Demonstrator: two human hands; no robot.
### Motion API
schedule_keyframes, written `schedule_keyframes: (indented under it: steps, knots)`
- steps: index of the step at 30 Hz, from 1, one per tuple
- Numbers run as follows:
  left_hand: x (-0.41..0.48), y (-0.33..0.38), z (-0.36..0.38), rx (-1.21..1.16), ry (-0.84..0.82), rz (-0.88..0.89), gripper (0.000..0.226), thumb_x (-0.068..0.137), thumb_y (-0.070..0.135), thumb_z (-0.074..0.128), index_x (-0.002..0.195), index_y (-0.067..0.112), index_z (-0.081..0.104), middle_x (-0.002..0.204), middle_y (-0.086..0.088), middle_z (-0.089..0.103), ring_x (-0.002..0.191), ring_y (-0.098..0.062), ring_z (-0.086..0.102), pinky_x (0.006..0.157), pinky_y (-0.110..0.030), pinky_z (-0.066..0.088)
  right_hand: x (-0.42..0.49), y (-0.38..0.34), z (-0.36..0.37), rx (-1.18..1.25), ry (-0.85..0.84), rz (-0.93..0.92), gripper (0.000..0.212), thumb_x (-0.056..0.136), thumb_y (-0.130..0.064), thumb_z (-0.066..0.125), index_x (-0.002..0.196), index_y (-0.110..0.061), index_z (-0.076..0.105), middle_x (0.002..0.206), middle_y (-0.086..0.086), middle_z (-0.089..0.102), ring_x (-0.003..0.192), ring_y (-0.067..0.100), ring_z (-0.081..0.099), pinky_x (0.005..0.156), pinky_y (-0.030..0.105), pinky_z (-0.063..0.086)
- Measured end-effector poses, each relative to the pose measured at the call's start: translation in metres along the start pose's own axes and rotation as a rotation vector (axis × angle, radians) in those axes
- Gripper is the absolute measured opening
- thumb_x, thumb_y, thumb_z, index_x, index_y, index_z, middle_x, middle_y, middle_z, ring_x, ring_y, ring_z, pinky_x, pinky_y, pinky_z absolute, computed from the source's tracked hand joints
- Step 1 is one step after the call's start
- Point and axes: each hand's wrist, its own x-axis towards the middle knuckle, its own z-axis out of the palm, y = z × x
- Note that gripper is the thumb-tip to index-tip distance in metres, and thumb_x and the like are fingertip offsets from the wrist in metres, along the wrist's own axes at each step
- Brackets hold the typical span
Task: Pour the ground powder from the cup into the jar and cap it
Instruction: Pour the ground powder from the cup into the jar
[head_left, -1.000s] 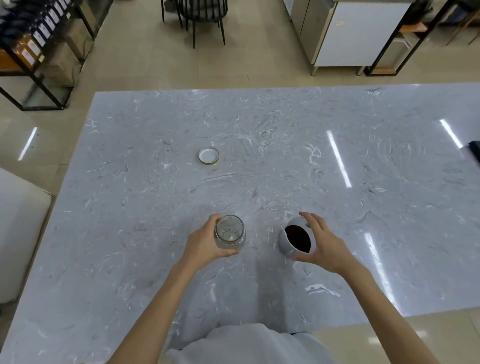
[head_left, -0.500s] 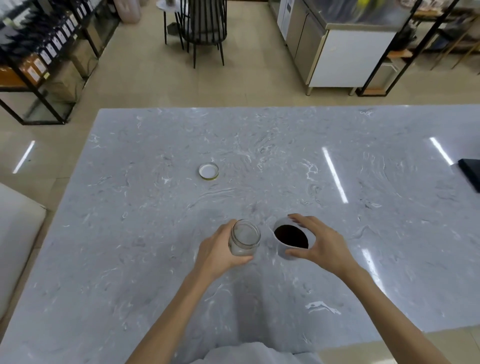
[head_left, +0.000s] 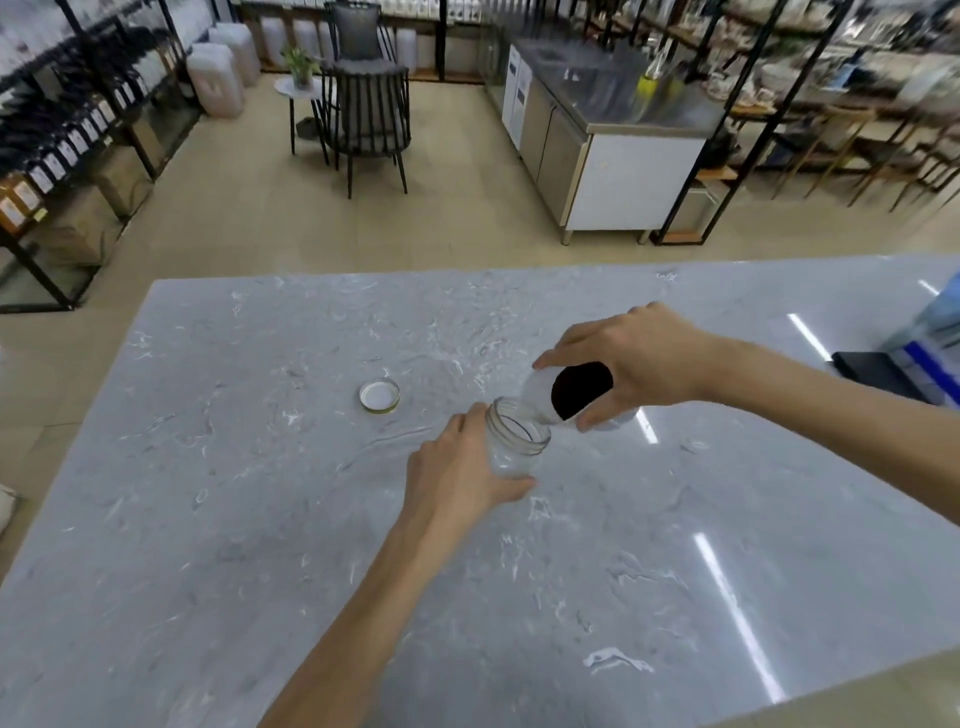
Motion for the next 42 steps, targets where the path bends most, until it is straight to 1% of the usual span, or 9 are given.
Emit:
schedule_keyframes:
  steps: [2,5,13,20,26,30,35,40,42]
  knots:
    - [0.008,0.012,-0.009,0.024,0.040,0.001,0.091,0.062,0.068,0.077,0.134,0.023,0.044,0.121,0.000,0.060,0.105,-0.030,0.065,0.079,-0.038,0.049,0.005,0.006,-0.022,-0.086,-0.041,-0.022,0.076,0.068,-0.080,0.061,0.137,-0.056,0.039,0.129,-0.027,0.053,0.100,0.012,0.063,0.057,0.023,0.030]
    - [0.019,0.029,-0.021,0.086,0.086,0.008,0.091,0.065,0.068,0.075,0.135,0.020,0.044,0.121,-0.003,0.059,0.106,-0.031,0.064,0.080,-0.038,0.049,0.011,0.011,-0.051,-0.167,-0.088,-0.051,0.080,0.065,-0.083,0.060,0.137,-0.055,0.041,0.130,-0.025,0.054,0.104,0.012,0.061,0.061,0.027,0.041]
    - [0.035,0.069,-0.041,0.084,0.189,0.026,0.083,0.064,0.071,0.073,0.122,0.016,0.048,0.107,-0.001,0.060,0.095,-0.031,0.064,0.068,-0.033,0.033,0.016,0.007,-0.106,-0.439,-0.047,-0.124,0.074,0.068,-0.083,0.056,0.136,-0.055,0.042,0.129,-0.025,0.055,0.092,0.018,0.063,0.058,0.025,0.034]
    - [0.043,0.089,-0.050,0.084,0.248,0.052,0.081,0.065,0.069,0.074,0.121,0.017,0.049,0.105,-0.001,0.059,0.094,-0.029,0.063,0.068,-0.033,0.032,0.008,0.011,-0.125,-0.499,-0.063,-0.147,0.068,0.072,-0.079,0.058,0.134,-0.054,0.043,0.121,-0.023,0.059,0.092,0.020,0.064,0.063,0.027,0.045]
    - [0.048,0.103,-0.057,0.120,0.253,0.088,0.078,0.065,0.069,0.074,0.117,0.015,0.050,0.091,0.004,0.044,0.091,-0.027,0.061,0.067,-0.033,0.032,0.004,0.016,-0.131,-0.566,-0.072,-0.136,0.064,0.073,-0.075,0.060,0.131,-0.056,0.045,0.116,-0.024,0.061,0.081,0.019,0.061,0.055,0.023,0.030]
    - [0.054,0.111,-0.060,0.127,0.251,0.105,0.078,0.066,0.069,0.074,0.117,0.015,0.050,0.095,0.002,0.052,0.094,-0.027,0.062,0.069,-0.033,0.032,0.002,0.020,-0.136,-0.603,-0.086,-0.135,0.061,0.074,-0.073,0.061,0.131,-0.055,0.046,0.115,-0.023,0.062,0.086,0.019,0.063,0.058,0.025,0.033]
    - [0.057,0.121,-0.064,0.126,0.269,0.105,0.077,0.066,0.070,0.074,0.115,0.015,0.051,0.092,0.002,0.049,0.089,-0.026,0.060,0.067,-0.032,0.032,0.000,0.022,-0.143,-0.662,-0.097,-0.153,0.061,0.076,-0.070,0.062,0.132,-0.054,0.045,0.118,-0.020,0.062,0.096,0.021,0.064,0.060,0.027,0.032]
    - [0.059,0.127,-0.064,0.094,0.281,0.125,0.077,0.066,0.070,0.074,0.115,0.015,0.051,0.102,-0.001,0.060,0.094,-0.028,0.063,0.069,-0.032,0.033,0.000,0.023,-0.152,-0.693,-0.136,-0.128,0.057,0.076,-0.069,0.063,0.129,-0.052,0.049,0.110,-0.017,0.063,0.076,0.020,0.049,0.054,0.025,0.026]
    - [0.058,0.127,-0.063,0.089,0.284,0.131,0.077,0.066,0.070,0.074,0.115,0.015,0.051,0.102,-0.002,0.060,0.094,-0.028,0.063,0.069,-0.033,0.034,-0.001,0.023,-0.152,-0.692,-0.140,-0.129,0.056,0.076,-0.068,0.063,0.128,-0.051,0.050,0.108,-0.016,0.063,0.077,0.021,0.051,0.053,0.025,0.026]
